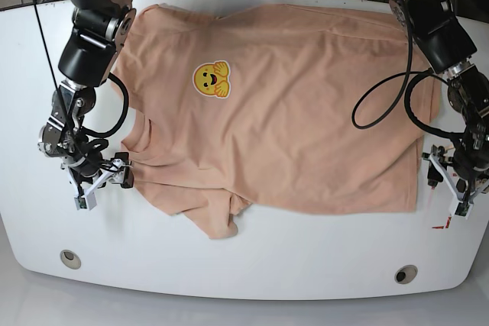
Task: Fold the T-shirt properly
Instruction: 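Open both grippers and move them down to the shirt hem corners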
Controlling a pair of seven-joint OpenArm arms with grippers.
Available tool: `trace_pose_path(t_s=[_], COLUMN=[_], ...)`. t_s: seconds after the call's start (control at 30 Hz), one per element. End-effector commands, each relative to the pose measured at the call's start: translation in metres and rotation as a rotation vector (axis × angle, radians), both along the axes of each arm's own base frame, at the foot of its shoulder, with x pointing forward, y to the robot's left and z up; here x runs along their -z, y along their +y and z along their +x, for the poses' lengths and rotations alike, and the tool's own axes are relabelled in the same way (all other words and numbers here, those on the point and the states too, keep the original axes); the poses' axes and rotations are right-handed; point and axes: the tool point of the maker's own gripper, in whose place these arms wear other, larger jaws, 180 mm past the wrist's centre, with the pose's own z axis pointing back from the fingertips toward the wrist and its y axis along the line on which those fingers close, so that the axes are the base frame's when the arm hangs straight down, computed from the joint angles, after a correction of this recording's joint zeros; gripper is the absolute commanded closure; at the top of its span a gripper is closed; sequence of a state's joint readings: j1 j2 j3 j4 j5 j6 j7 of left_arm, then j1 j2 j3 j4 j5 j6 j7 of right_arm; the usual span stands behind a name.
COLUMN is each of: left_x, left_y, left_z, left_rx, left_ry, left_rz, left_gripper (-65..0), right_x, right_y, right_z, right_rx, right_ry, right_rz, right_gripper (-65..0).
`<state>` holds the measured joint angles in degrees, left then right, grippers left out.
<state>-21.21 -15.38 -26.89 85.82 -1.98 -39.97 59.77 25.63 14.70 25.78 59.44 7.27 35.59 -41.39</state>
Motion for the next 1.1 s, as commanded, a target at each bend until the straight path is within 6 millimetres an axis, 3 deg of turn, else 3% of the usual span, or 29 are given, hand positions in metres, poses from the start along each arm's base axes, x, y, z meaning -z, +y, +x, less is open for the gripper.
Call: trace_pose_path(t_s=[0.0, 0.17, 0.37, 0.77, 1.0, 1.07], left_x=[-0.014, -0.009, 0.004, 0.018, 0.025, 0.033], left_y=[0.002, 0.007, -0.004, -0.001, -0.002, 0.003], left_z=[0.022, 0.039, 0.057, 0.059, 0.06, 0.058], left_rx=[0.01, 0.009, 0.037, 0.034, 0.033, 0.023], left_ry=[-0.066, -0.084, -0.079, -0.073, -0.082, -0.075], left_rz=[-0.041, -0.108, -0.182, -0.22, -0.245, -0.263], left_gripper=[-37.2, -37.2, -37.2, -37.2, -37.2, -37.2], right_x=[-0.012, 0.004, 0.014, 0.041, 0.04, 0.044], right_y=[-0.01, -0.008, 0.008, 0.052, 0.054, 0.054], right_z=[0.017, 0.019, 0.019, 0.005, 0.007, 0.003], right_rx=[0.023, 0.045, 0.038, 0.005, 0.01, 0.011], right_ry=[-0.058, -0.044, -0.036, 0.009, -0.011, -0.003], right_rz=[0.03, 0.089, 0.126, 0.193, 0.203, 0.203], right_gripper=[-42.3, -42.3, -42.3, -42.3, -41.7, -37.7])
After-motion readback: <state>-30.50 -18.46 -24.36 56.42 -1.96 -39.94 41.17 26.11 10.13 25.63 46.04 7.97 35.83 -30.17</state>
